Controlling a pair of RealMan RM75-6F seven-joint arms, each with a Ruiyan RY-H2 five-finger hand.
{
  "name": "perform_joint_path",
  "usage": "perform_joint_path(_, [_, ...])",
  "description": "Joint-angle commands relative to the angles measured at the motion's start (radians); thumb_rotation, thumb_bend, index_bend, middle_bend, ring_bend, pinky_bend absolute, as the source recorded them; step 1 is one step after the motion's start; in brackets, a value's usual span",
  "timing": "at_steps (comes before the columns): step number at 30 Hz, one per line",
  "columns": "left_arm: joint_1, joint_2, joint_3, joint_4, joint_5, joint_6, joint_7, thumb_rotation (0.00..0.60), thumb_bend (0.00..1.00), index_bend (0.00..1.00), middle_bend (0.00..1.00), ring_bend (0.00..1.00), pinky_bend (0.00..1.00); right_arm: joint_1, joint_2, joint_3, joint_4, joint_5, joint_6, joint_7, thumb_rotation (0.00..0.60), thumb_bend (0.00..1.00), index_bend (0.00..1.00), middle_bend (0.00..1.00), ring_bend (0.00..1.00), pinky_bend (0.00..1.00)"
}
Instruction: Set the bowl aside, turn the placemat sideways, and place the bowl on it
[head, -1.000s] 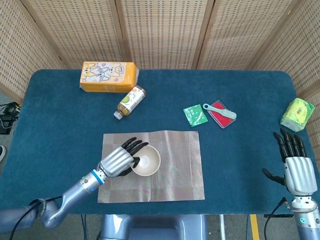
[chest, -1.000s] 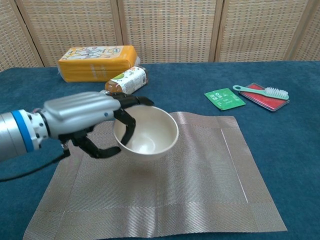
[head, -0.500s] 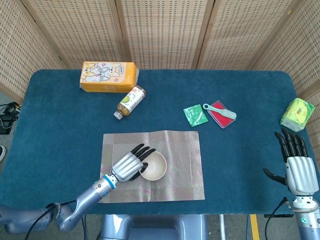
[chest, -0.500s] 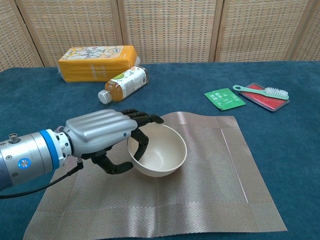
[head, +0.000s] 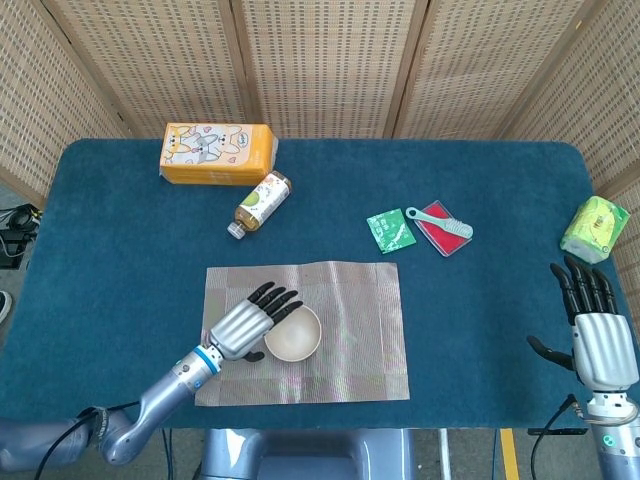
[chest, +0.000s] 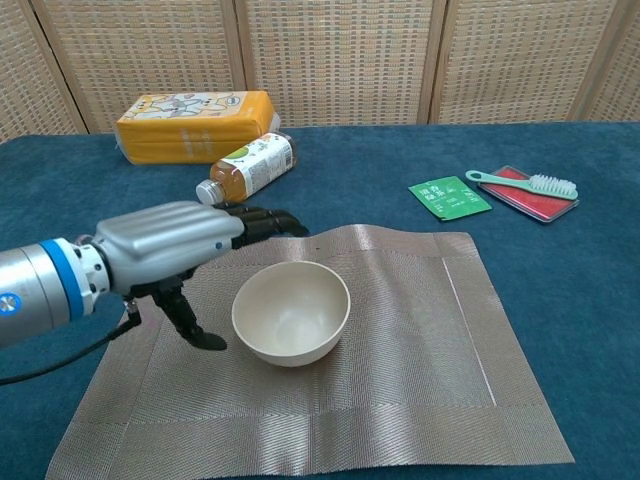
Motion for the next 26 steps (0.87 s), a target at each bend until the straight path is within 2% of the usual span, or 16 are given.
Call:
perform_joint_path(1, [0.033, 0.073, -0.013, -0.063, 0.015, 0.068, -0.037, 0.6, 0.0, 0.0, 0.0, 0.0, 0.0, -0.001, 0.001, -0.001, 0.001, 0.0, 0.0, -0.004, 0.6, 0.0, 0.0, 0.0, 0.0, 0.0])
perform_joint_path(6, [0.113, 0.193, -0.037, -0.133, 0.04, 0.23, -0.097, 0.6, 0.0, 0.0, 0.0, 0.0, 0.0, 0.001, 0.007, -0.004, 0.011, 0.014, -0.017, -0.04, 0.6, 0.0, 0.0, 0.0, 0.0, 0.0])
perform_joint_path(8, [0.175, 0.255, -0.038, -0.146, 0.048, 0.334, -0.095, 0.6, 0.0, 0.0, 0.0, 0.0, 0.0, 0.003, 0.016, -0.013, 0.01, 0.019, -0.036, -0.075, 0.6, 0.0, 0.0, 0.0, 0.0, 0.0])
perform_joint_path(9, [0.25, 0.305, -0.026, -0.167, 0.038, 0.433, -0.095, 0.6, 0.0, 0.0, 0.0, 0.0, 0.0, 0.002, 0.024, -0.02, -0.004, 0.012, -0.039, -0.093, 0.6, 0.0, 0.0, 0.0, 0.0, 0.0])
perform_joint_path(11, [0.304, 0.337, -0.01, -0.183, 0.033, 0.493, -0.103, 0.6, 0.0, 0.0, 0.0, 0.0, 0.0, 0.0, 0.026, -0.023, -0.014, 0.007, -0.036, -0.11, 0.6, 0.0, 0.0, 0.0, 0.0, 0.0])
perform_joint_path(18, [0.468, 0.421, 0.055, -0.161, 0.009, 0.616, -0.194, 0.6, 0.0, 0.0, 0.0, 0.0, 0.0, -0.011, 0.024, -0.033, -0.015, -0.007, -0.018, -0.158, 0.6, 0.0, 0.0, 0.0, 0.0, 0.0])
perform_joint_path(26, [0.538, 0.462, 0.093, -0.148, 0.032, 0.642, -0.233, 0.6, 0.0, 0.0, 0.0, 0.0, 0.0, -0.022, 0.017, -0.042, -0.004, -0.027, 0.003, -0.182, 0.6, 0.0, 0.0, 0.0, 0.0, 0.0])
